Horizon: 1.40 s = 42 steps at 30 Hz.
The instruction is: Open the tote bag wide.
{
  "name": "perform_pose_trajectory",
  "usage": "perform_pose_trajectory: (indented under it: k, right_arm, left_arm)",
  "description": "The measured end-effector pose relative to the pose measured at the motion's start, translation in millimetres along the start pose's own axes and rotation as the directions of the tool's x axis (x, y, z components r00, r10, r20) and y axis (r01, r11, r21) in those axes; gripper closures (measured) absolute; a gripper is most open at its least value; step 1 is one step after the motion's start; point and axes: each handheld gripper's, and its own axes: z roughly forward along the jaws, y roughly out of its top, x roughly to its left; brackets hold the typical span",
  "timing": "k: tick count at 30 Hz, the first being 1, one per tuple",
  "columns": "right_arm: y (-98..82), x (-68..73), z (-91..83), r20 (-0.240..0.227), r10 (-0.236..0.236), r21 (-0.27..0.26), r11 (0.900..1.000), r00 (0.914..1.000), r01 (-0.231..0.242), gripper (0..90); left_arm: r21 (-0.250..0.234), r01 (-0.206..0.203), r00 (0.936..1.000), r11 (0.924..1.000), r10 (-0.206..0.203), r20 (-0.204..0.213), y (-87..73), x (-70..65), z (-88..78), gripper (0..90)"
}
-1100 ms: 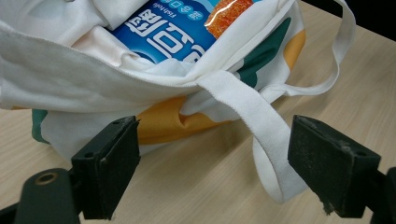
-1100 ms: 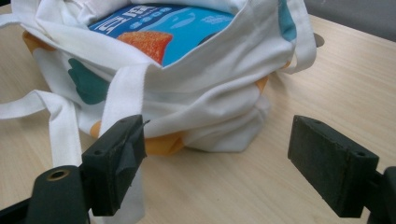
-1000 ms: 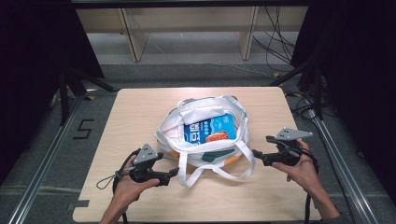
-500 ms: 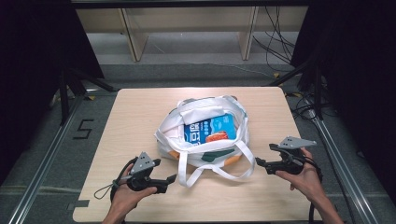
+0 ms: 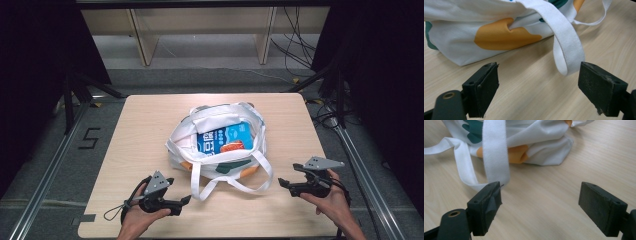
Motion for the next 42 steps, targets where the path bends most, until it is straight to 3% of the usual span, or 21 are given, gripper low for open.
perform_pose_trajectory:
  k: [2,3,4,6,7,10,12,13,15,16,17,18,23,25,27,29,31,34,39,40,42]
  right_arm:
    - [-2.9,2.7,-1.3,-0.015,0.007,0.013,1.0,0.9999,-0.007,20.0]
    - [-4.4,1.6,-1.4,-0.017,-0.019,0.005,1.0,0.9997,0.019,20.6]
    - [-6.6,5.5,-2.0,-0.01,0.006,0.005,1.0,0.9999,-0.006,20.8]
    - [-9.6,8.5,-3.2,-0.016,0.002,0.02,1.0,0.9999,-0.002,20.9]
    - [-10.5,6.7,-1.9,-0.016,-0.036,0.0,0.999,0.9992,0.036,21.1]
    - [-14.9,11.6,-3.2,-0.04,-0.016,0.034,0.999,0.9991,0.017,21.2]
    - [-18.4,13.7,-3.5,-0.04,-0.017,0.036,0.999,0.9991,0.018,21.3]
    - [-19.5,11.9,-2.6,-0.046,-0.044,0.027,0.999,0.998,0.045,21.3]
    - [-23.0,14.5,-4.0,-0.043,-0.027,0.037,0.999,0.9987,0.029,21.3]
    - [-24.2,13.4,-3.9,-0.043,-0.041,0.033,0.999,0.9982,0.042,21.2]
    - [-25.7,16.8,-5.4,-0.05,0.0,0.052,0.999,0.9987,0.003,21.2]
    - [-26.4,13.9,-5.0,-0.044,-0.042,0.04,0.998,0.9982,0.044,21.4]
    - [-30.1,14.8,-4.6,-0.078,-0.052,0.062,0.996,0.9956,0.057,22.4]
    - [-32.2,18.3,-3.4,-0.046,-0.031,0.064,0.997,0.9985,0.034,22.4]
    - [-32.6,17.7,-2.8,-0.047,-0.042,0.07,0.997,0.998,0.045,22.4]
    - [-32.5,16.9,-2.7,-0.043,-0.05,0.06,0.997,0.9978,0.053,22.4]
    - [-32.6,16.7,-2.8,-0.044,-0.05,0.058,0.997,0.9978,0.052,22.4]
    - [-33.2,17.9,-2.5,-0.049,-0.023,0.068,0.997,0.9985,0.027,22.4]
    - [-32.9,14.1,-1.5,-0.042,-0.064,0.06,0.996,0.997,0.067,22.3]
    - [-33.1,14.1,-0.8,-0.052,-0.062,0.06,0.996,0.9967,0.065,22.2]
    - [-33.6,14.8,-0.8,-0.055,-0.038,0.077,0.996,0.9978,0.042,22.3]
  left_arm:
    - [0.005,-0.005,1.0,1.0,0.005,0.0,-1.8,-1.1,-0.6,16.0]
    - [-0.006,0.003,1.0,1.0,-0.003,-0.002,-2.6,-2.4,-0.5,16.0]
    - [-0.004,-0.018,0.9998,0.9998,0.018,-0.006,-3.4,-1.3,-1.4,16.0]
    - [-0.018,0.019,0.9998,0.9996,-0.02,-0.005,-6.5,-3.5,-0.3,16.1]
    - [0.003,0.008,1.0,1.0,-0.008,-0.005,-7.5,-2.8,-2.1,16.0]
    - [0.005,0.009,0.9999,0.9999,-0.009,-0.01,-12.5,-4.1,-3.1,16.0]
    - [0.025,-0.026,0.9995,0.9993,0.027,-0.019,-14.5,-3.0,-6.3,16.0]
    - [0.009,0.009,0.9998,0.9999,-0.009,-0.018,-16.5,-4.9,-5.8,16.0]
    - [0.015,-0.017,0.9995,0.9997,0.017,-0.026,-18.8,-2.3,-8.5,16.0]
    - [0.005,0.023,0.9993,0.9997,-0.023,-0.031,-20.7,-4.1,-8.1,16.0]
    - [0.002,0.024,0.999,0.9997,-0.024,-0.038,-21.8,-4.2,-8.4,16.0]
    - [-0.003,0.011,0.9995,0.9999,-0.011,-0.03,-22.3,-3.4,-8.2,16.0]
    - [0.035,-0.013,0.9993,0.9993,0.015,-0.034,-23.6,-0.4,-10.6,16.0]
    - [0.011,0.032,0.9988,0.9994,-0.031,-0.037,-24.5,-2.4,-8.8,16.0]
    - [0.001,0.032,0.999,0.9995,-0.032,-0.031,-24.9,-1.7,-7.7,16.0]
    - [0.033,-0.012,0.9995,0.9994,0.013,-0.03,-24.7,2.0,-9.6,16.0]
    - [0.011,0.027,0.999,0.9996,-0.027,-0.036,-25.4,0.3,-8.0,16.0]
    - [0.011,0.03,0.999,0.9995,-0.029,-0.035,-25.6,-0.1,-7.9,16.0]
    - [0.004,0.042,0.9983,0.9991,-0.041,-0.04,-26.4,-0.3,-6.5,15.9]
    - [0.043,-0.005,0.9994,0.9991,0.006,-0.035,-25.7,3.4,-9.1,15.9]
    - [0.018,0.039,0.9983,0.9991,-0.038,-0.044,-26.9,1.7,-6.0,15.9]
